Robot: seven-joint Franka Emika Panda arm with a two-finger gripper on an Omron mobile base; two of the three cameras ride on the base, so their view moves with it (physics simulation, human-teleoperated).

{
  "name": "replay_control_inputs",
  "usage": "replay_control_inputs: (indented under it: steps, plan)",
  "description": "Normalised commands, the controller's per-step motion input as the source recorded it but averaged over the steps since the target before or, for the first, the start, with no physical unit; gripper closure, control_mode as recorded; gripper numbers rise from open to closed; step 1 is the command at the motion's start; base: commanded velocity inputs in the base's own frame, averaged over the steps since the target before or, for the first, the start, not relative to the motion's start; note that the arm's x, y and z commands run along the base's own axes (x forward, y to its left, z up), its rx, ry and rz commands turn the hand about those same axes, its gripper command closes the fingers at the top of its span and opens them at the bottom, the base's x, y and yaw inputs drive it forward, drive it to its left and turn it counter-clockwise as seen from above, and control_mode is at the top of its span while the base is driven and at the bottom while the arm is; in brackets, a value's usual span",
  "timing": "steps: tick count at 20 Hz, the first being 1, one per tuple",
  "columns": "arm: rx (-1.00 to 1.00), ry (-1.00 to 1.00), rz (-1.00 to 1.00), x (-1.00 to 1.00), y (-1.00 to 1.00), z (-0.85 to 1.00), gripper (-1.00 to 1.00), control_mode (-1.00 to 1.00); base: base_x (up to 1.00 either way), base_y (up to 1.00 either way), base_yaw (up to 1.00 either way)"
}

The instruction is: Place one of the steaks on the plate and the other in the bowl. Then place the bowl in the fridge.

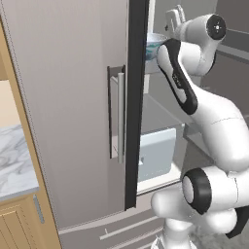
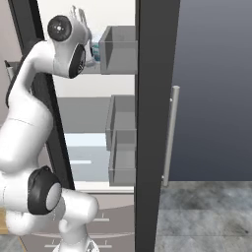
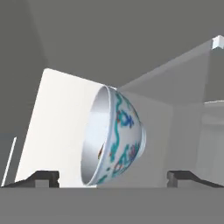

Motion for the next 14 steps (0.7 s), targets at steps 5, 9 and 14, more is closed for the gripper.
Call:
replay_control_inputs:
  steps: [5, 9, 14]
  plan:
    - [0.12, -0.39, 0.0, -1.0, 0.07, -0.61, -1.0, -1.0, 0.0, 0.0, 0.0]
    - [0.09, -0.17, 0.0, -1.0, 0.06, -0.4, -1.0, -1.0, 0.0, 0.0, 0.0]
    - [0.1, 0.06, 0.0, -1.0, 0.0, -0.18, -1.0, -1.0, 0.0, 0.0, 0.0]
